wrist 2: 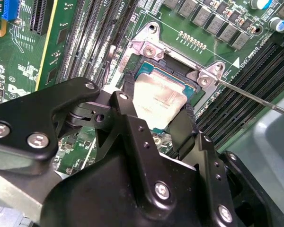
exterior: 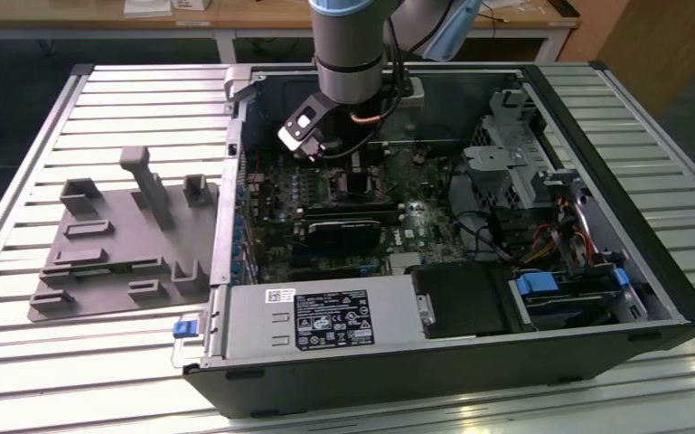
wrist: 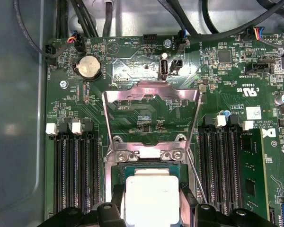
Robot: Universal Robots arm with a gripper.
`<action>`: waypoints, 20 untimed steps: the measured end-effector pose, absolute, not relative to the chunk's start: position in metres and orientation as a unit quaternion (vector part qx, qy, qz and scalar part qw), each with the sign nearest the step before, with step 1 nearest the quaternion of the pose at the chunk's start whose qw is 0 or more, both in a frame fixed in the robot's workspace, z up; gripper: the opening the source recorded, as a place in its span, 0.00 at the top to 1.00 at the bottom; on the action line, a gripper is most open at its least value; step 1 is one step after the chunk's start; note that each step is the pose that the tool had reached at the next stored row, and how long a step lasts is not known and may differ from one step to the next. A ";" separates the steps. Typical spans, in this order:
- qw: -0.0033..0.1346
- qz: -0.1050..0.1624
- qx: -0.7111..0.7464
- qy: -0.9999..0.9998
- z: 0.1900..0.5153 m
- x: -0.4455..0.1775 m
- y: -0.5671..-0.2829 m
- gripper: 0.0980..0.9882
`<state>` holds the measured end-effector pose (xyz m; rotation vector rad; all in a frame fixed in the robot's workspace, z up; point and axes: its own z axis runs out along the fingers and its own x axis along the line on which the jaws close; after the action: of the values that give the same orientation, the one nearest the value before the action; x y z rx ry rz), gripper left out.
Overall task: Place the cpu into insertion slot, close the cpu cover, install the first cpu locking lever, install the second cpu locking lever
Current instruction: 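Place the cpu into insertion slot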
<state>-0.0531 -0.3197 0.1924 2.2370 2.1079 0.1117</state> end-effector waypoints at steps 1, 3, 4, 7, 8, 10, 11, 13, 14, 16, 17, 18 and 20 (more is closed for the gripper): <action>0.033 0.036 0.726 0.686 0.192 -0.053 -0.320 0.51; 0.033 0.037 0.723 0.689 0.192 -0.053 -0.320 0.51; 0.033 0.037 0.722 0.690 0.192 -0.053 -0.320 0.51; 0.033 0.036 0.722 0.690 0.192 -0.053 -0.320 0.51; 0.033 0.036 0.722 0.690 0.192 -0.054 -0.320 0.51; 0.033 0.036 0.722 0.690 0.191 -0.054 -0.320 0.51; 0.033 0.036 0.722 0.690 0.191 -0.054 -0.320 0.51; 0.033 0.036 0.722 0.690 0.191 -0.054 -0.320 0.51; 0.033 0.036 0.722 0.690 0.191 -0.054 -0.320 0.51; 0.033 0.036 0.722 0.690 0.191 -0.054 -0.320 0.51; 0.033 0.036 0.722 0.690 0.191 -0.054 -0.320 0.51; 0.033 0.036 0.722 0.690 0.191 -0.054 -0.320 0.51; 0.033 0.036 0.722 0.690 0.191 -0.054 -0.320 0.51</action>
<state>-0.0538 -0.3197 0.1908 2.2228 2.1223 0.1108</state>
